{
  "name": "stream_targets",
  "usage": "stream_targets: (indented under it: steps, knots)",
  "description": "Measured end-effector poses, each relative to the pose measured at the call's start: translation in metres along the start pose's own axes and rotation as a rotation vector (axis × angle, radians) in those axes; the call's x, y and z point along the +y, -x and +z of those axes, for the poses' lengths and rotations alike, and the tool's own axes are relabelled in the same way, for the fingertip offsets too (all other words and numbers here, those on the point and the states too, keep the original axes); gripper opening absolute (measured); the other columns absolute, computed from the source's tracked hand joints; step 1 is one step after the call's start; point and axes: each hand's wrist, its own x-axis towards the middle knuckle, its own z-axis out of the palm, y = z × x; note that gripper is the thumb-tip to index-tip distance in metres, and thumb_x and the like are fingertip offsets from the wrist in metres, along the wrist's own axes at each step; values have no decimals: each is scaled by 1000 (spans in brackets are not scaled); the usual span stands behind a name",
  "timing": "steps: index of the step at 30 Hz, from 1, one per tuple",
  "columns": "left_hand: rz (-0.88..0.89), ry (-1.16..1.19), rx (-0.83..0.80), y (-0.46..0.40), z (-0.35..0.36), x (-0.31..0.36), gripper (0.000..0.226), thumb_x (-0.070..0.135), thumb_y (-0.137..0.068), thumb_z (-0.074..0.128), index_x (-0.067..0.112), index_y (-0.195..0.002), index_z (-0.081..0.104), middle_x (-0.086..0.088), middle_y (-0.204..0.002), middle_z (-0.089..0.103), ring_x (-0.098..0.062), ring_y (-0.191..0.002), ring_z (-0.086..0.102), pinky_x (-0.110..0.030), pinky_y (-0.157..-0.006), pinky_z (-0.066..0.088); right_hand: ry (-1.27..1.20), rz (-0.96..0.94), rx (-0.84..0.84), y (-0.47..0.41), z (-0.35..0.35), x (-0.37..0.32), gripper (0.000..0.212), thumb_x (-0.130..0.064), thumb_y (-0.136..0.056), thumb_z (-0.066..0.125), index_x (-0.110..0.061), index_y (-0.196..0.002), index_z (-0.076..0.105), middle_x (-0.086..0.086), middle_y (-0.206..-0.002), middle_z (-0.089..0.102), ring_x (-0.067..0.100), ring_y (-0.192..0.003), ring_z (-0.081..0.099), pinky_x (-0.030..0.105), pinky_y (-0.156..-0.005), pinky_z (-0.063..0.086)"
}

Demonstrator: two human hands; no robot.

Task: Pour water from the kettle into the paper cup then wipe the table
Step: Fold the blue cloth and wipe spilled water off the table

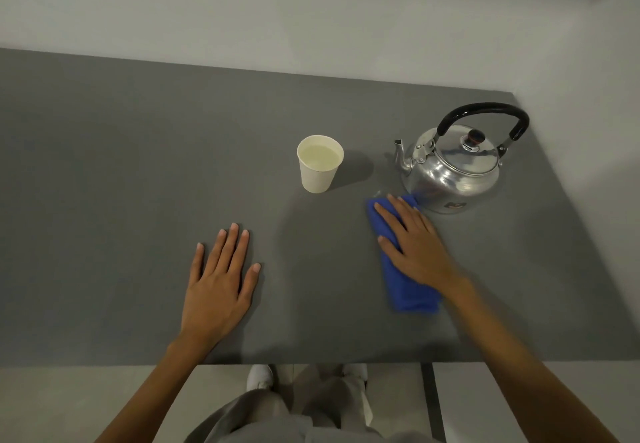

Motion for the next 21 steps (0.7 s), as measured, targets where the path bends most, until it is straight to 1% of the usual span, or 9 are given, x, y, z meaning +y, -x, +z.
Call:
stream_targets:
  steps: [4, 8, 10, 16, 19, 21]
  knots:
    - [-4, -3, 9, 0, 0, 1, 65, 53, -93, 8, 21, -149, 6, 1, -158, 5, -15, -146, -2, -43, -120, -1, 16, -2, 11, -43, 10, -15, 59, -36, -98, 41, -22, -150, 18, 5, -159, 14, 23, -146, 11, 37, -118, 3]
    - [-1, -10, 15, 1, -1, 1, 64, 53, -94, 8, 20, -149, 8, 1, -158, 6, -15, -146, -1, -43, -120, 0, 28, -5, 19, -54, 16, -29, 58, -37, -99, 38, -23, -150, 16, 6, -160, 13, 23, -147, 8, 36, -118, 0]
    - [1, -13, 17, 1, 0, 0, 64, 52, -94, 8, 20, -149, 8, 1, -158, 6, -15, -146, -1, -43, -120, 0, 25, -24, 17, -50, 18, -37, 58, -38, -98, 37, -24, -150, 16, 5, -160, 12, 22, -147, 7, 36, -118, -1]
    - [6, 1, 31, 1, 0, 1, 65, 53, -93, 10, 18, -149, 11, 0, -157, 9, -16, -146, 3, -43, -120, 0, -4, -143, -6, -23, 34, -93, 57, -42, -97, 33, -27, -150, 19, 4, -160, 15, 21, -147, 8, 40, -120, 6]
    - [5, -4, 34, 0, 0, 0, 66, 52, -93, 11, 17, -148, 11, -1, -157, 10, -16, -146, 4, -43, -120, 1, -21, -239, -30, -3, 43, -126, 57, -47, -98, 28, -28, -151, 16, 3, -160, 13, 20, -147, 5, 38, -120, 1]
    - [4, -4, 30, 0, 0, 0, 66, 52, -93, 11, 17, -149, 11, -1, -157, 9, -16, -146, 4, -43, -120, 1, -18, -277, -59, 16, 49, -138, 56, -49, -100, 22, -31, -151, 10, 1, -161, 9, 17, -147, 0, 38, -119, -2]
